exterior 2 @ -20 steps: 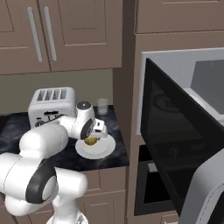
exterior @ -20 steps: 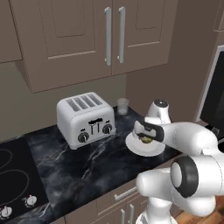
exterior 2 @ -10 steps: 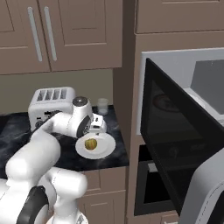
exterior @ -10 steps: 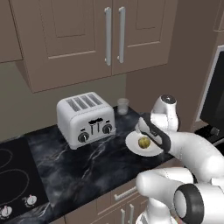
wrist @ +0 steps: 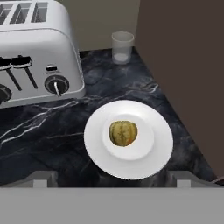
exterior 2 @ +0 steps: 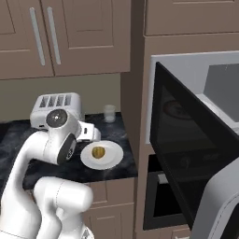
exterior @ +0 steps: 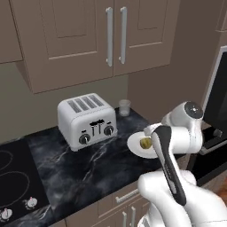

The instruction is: Pick the squash from the microwave and place it on plate located on the counter.

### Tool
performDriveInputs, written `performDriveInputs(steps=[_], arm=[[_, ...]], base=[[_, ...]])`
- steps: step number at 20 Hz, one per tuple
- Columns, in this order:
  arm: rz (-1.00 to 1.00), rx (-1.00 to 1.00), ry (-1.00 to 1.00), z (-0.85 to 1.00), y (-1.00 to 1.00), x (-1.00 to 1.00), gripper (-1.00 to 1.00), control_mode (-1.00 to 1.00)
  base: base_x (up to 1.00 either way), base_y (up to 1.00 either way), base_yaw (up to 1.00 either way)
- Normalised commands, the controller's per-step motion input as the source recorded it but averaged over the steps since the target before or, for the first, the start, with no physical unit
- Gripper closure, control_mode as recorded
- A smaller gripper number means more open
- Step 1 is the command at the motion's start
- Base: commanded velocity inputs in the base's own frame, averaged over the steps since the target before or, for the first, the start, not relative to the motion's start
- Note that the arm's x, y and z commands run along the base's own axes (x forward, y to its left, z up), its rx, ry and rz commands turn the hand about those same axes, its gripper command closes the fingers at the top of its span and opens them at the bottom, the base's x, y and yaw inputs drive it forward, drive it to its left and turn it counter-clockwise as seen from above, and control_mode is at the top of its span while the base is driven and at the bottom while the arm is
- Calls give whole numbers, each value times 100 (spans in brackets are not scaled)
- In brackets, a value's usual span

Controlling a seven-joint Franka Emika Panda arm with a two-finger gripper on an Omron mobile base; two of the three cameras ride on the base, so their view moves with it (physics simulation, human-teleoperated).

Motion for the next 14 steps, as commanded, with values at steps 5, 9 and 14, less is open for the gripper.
performDriveInputs(steps=[5, 9, 14], arm=[[-1, 0, -17, 99, 16, -91, -100, -100], [-2, 0, -2, 99, 0, -85, -100, -100], [-5, -1, -3, 27, -5, -100, -100, -100]], base=[[0, 0, 0], [0, 0, 0], [0, 0, 0]])
